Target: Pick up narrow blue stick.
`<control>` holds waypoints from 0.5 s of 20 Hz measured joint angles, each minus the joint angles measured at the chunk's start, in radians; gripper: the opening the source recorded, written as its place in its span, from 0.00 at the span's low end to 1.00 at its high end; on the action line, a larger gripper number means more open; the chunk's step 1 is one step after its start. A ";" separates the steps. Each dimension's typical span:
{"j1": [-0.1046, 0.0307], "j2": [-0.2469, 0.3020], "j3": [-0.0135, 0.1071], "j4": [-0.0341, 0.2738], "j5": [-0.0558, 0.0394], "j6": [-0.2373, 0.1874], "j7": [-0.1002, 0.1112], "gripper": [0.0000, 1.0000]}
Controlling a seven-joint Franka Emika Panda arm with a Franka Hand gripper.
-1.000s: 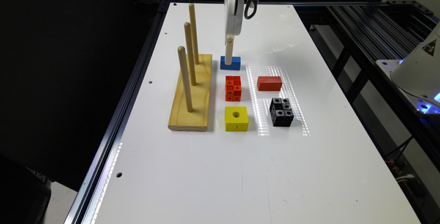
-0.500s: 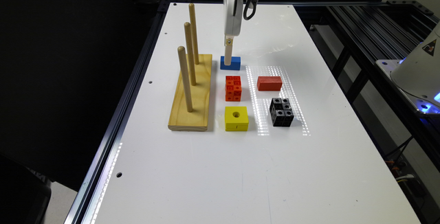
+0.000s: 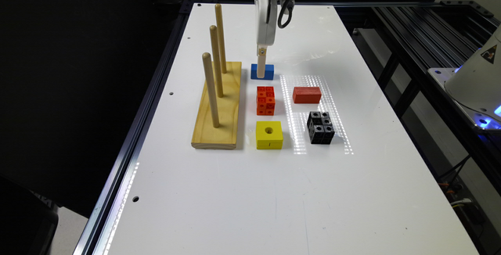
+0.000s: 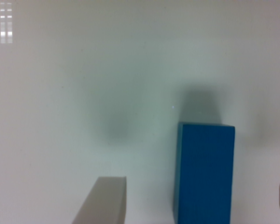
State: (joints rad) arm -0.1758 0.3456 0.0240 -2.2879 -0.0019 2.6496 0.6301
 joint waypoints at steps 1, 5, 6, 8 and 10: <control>0.000 0.001 0.000 0.000 0.0000 0.000 0.000 1.00; 0.000 0.002 0.000 0.000 0.0000 0.000 0.000 1.00; 0.000 0.003 0.000 0.001 0.0000 0.000 0.000 1.00; 0.000 0.012 0.000 0.001 0.0000 0.004 0.000 1.00; 0.000 0.031 0.000 0.001 0.0000 0.023 0.000 1.00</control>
State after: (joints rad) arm -0.1758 0.3768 0.0244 -2.2870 -0.0019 2.6721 0.6301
